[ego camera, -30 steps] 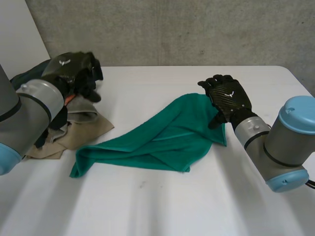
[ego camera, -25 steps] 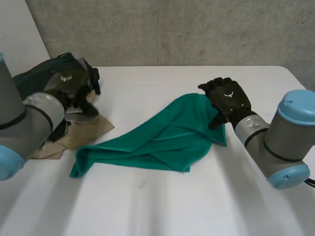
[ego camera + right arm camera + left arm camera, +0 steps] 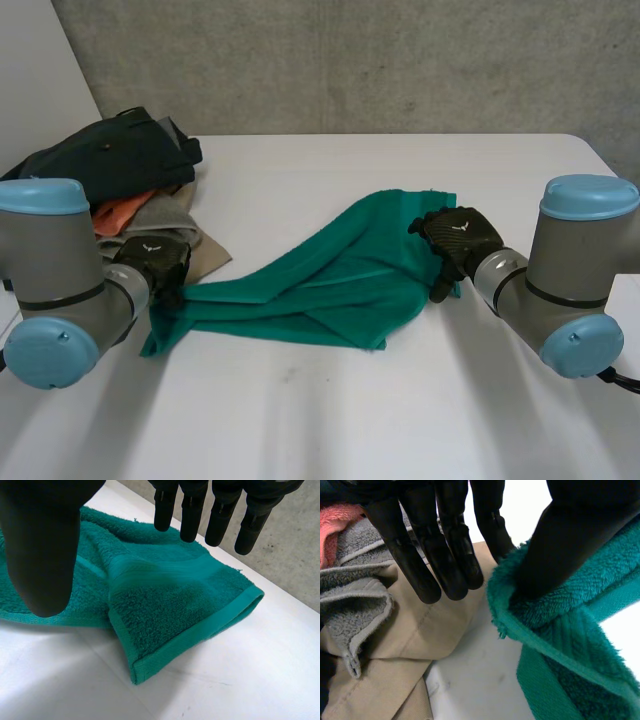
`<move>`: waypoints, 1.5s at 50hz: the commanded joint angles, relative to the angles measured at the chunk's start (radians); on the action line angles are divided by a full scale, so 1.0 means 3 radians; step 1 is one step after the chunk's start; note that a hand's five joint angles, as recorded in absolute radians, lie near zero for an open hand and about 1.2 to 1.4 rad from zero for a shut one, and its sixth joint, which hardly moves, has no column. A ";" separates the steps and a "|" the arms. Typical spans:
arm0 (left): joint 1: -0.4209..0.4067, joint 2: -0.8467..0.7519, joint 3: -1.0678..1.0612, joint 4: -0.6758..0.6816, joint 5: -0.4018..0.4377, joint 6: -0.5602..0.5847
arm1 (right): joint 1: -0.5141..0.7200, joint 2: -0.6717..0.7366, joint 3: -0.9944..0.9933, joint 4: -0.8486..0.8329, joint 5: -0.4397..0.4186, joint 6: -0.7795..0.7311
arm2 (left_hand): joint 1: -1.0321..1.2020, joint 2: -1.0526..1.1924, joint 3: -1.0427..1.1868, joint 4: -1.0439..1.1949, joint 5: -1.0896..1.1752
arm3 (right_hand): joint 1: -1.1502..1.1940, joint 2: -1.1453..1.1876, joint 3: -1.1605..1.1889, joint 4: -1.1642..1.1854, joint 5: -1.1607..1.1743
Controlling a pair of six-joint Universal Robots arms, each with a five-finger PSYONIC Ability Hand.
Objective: Fold the laundry.
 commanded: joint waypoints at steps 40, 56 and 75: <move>-0.0622 0.1258 0.1147 -0.0757 0.0195 -0.0249 | 0.0219 0.0857 -0.1009 0.0200 0.0167 0.0317 | 0.0826 0.0963 0.1015 0.0997 0.1024 | 0.1135 0.1176 0.1118 0.1148 0.1087; -0.0408 0.1176 0.1025 -0.0772 0.0179 -0.0106 | -0.0220 -0.0742 -0.0559 0.0465 0.0040 0.0036 | 0.0826 0.0963 0.1015 0.0997 0.1024 | 0.3485 0.3526 0.3469 0.3498 0.3438; -0.0382 -0.0117 0.1719 -0.0869 0.0415 0.0631 | -0.0563 -0.0805 -0.0937 0.1530 -0.0134 -0.1218 | 0.0826 0.0963 0.1015 0.0997 0.1024 | 0.3485 0.3526 0.3469 0.3498 0.3438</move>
